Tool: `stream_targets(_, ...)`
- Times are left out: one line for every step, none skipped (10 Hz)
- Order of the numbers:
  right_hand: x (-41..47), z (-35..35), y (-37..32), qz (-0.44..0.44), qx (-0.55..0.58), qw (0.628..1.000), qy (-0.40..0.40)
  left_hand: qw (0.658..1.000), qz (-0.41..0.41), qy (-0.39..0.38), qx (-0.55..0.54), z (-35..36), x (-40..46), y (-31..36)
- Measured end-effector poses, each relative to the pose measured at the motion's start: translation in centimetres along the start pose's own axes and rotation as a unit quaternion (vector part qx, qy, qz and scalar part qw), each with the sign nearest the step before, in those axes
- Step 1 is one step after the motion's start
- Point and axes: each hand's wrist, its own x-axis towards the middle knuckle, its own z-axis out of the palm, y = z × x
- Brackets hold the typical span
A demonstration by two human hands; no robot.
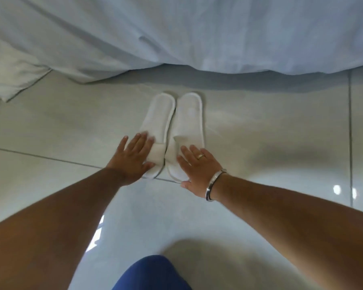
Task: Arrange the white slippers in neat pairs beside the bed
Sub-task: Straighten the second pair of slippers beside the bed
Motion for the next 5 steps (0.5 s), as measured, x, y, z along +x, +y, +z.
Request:
stream_targets(0.2, 0.8, -0.1, 0.007, 0.000, 1.000, 0.003, 1.000, -0.008, 0.024, -0.011, 1.1, 0.1, 0.5)
stream_targets(-0.1, 1.6, 0.6, -0.016, 0.007, 1.000, 0.017, 0.999, 0.003, 0.032, -0.025, 1.6, 0.2, 0.3)
stream_targets(-0.2, 1.3, 0.4, -0.007, 0.011, 1.000, 0.010, 1.000, 0.004, 0.014, -0.024, 1.6, 0.2, 0.0)
stream_targets(-1.2, -1.7, 0.6, -0.013, 0.001, 1.000, -0.018, 0.999, 0.000, -0.049, -0.005, 0.6, 0.9, -0.1)
stream_targets(-4.0, -7.3, 1.7, -0.034, 0.005, 0.999, 0.010, 0.995, 0.007, -0.103, 0.000, -2.1, 0.8, -0.6)
